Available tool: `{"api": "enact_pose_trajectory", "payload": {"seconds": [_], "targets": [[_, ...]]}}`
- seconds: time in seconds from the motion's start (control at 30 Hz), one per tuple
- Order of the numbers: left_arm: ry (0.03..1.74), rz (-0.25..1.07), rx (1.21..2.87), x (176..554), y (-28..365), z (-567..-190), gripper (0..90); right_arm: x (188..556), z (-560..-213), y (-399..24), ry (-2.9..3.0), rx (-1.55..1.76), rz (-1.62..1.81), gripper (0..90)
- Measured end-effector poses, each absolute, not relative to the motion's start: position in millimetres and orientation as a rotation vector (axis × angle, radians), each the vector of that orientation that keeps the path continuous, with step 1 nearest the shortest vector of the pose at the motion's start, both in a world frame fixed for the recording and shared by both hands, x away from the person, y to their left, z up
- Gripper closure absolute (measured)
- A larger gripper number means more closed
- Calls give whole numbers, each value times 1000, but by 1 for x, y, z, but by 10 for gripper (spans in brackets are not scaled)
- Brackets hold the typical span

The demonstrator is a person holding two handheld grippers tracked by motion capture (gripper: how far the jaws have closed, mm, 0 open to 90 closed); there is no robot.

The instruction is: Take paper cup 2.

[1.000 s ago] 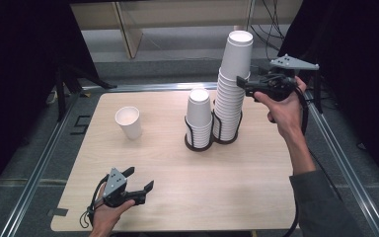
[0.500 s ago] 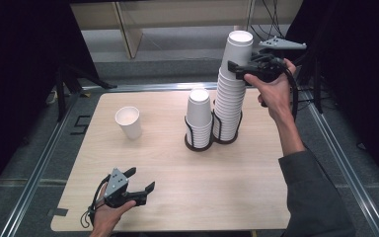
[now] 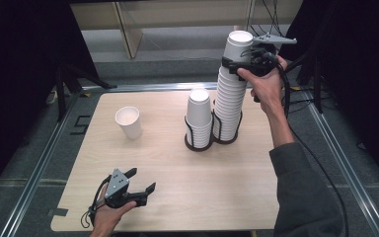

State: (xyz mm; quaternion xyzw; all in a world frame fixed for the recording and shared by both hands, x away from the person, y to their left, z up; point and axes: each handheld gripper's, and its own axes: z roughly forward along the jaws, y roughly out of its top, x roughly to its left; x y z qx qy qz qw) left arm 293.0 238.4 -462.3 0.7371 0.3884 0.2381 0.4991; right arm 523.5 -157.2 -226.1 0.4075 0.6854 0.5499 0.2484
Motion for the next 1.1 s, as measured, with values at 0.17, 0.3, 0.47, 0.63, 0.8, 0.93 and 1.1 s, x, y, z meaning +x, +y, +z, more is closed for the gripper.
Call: {"api": "enact_pose_trajectory", "payload": {"seconds": [0.17, 0.3, 0.47, 0.63, 0.8, 0.93, 1.1], "targets": [[935, 573, 1788, 293, 238, -463, 144, 525, -223, -158, 1874, 1101, 1498, 155], [943, 574, 1785, 293, 237, -462, 145, 523, -219, -159, 1852, 1104, 1529, 162], [939, 574, 1793, 293, 238, -462, 144, 520, -204, -158, 1832, 1084, 1529, 163], [937, 571, 1792, 293, 237, -462, 145, 515, -182, -159, 1782, 1050, 1542, 163], [927, 568, 1791, 293, 237, -463, 145, 507, -164, -162, 1741, 1031, 1554, 165], [936, 567, 1801, 292, 237, -463, 145, 500, -150, -169, 1701, 1019, 1581, 167], [921, 560, 1790, 294, 236, -464, 145, 486, -135, -181, 1658, 1006, 1589, 169]]}}
